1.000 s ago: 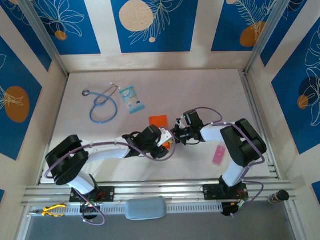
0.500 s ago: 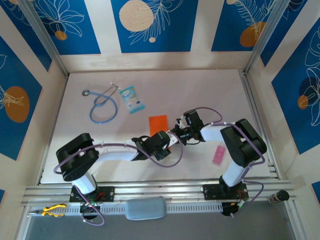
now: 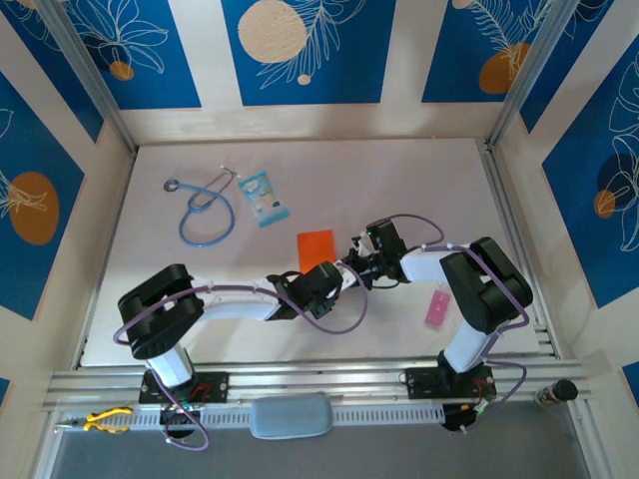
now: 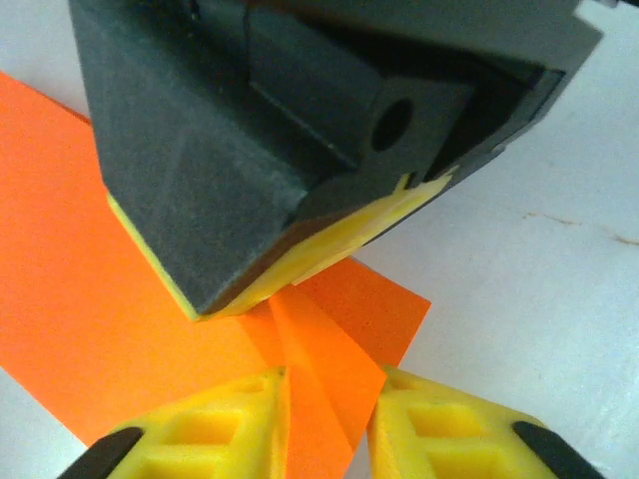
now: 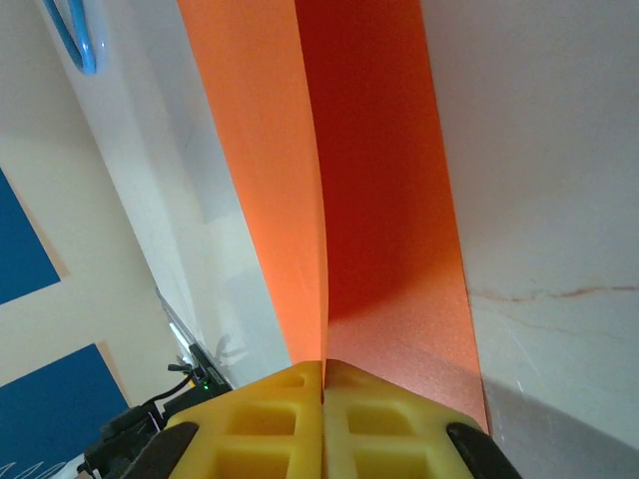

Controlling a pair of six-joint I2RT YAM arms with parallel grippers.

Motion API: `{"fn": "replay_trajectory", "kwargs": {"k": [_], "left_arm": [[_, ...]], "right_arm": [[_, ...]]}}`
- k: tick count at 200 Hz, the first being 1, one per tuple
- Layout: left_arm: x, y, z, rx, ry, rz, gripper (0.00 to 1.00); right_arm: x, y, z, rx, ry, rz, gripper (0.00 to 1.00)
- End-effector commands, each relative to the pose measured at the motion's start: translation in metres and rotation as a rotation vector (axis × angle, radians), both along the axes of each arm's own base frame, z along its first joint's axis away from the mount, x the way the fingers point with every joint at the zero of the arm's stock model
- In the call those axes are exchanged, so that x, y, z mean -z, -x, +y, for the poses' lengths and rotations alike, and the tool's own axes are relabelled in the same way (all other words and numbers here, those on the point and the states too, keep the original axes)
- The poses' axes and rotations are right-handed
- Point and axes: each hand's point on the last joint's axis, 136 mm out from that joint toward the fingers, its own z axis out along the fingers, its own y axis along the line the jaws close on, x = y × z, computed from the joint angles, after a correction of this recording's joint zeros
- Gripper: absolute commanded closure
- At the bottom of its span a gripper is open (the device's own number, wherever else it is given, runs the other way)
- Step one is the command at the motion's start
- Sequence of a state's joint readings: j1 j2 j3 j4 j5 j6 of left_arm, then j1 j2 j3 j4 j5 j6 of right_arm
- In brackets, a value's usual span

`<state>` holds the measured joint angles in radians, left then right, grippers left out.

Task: Fold a paper plane with a square sheet of paper (pick it up from the middle)
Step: Fold the triangle a second time at the center of the table.

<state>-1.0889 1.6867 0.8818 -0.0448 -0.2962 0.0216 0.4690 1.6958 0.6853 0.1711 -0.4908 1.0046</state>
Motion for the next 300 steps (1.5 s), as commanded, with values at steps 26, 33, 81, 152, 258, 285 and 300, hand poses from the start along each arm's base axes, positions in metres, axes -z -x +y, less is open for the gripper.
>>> {"fn": "replay_trajectory", "kwargs": {"k": [26,33,81,152,258,285,300], "left_arm": [[-0.010,0.000,-0.007,0.011,0.020,-0.019,0.89],[-0.010,0.000,-0.008,0.011,0.021,-0.018,0.90],[-0.015,0.002,-0.010,0.010,0.053,0.005,0.97],[-0.030,0.014,-0.020,0.023,0.247,0.257,1.00],[-0.037,-0.001,-0.016,-0.026,0.452,0.553,0.99],[-0.032,-0.006,-0.012,-0.055,0.458,0.576,1.00],[-0.030,-0.008,-0.012,-0.066,0.458,0.583,1.00]], "right_arm": [[-0.013,-0.001,0.001,-0.003,-0.026,-0.003,0.92],[-0.013,-0.002,0.001,-0.002,-0.025,-0.005,0.91],[-0.012,-0.003,-0.008,0.026,0.017,-0.013,0.81],[-0.014,-0.004,-0.056,0.165,0.114,-0.045,0.62],[-0.014,0.026,-0.058,0.145,0.168,-0.083,0.86],[-0.004,0.033,-0.051,0.128,0.238,-0.087,0.95],[-0.001,0.035,-0.044,0.111,0.236,-0.094,0.98]]}}
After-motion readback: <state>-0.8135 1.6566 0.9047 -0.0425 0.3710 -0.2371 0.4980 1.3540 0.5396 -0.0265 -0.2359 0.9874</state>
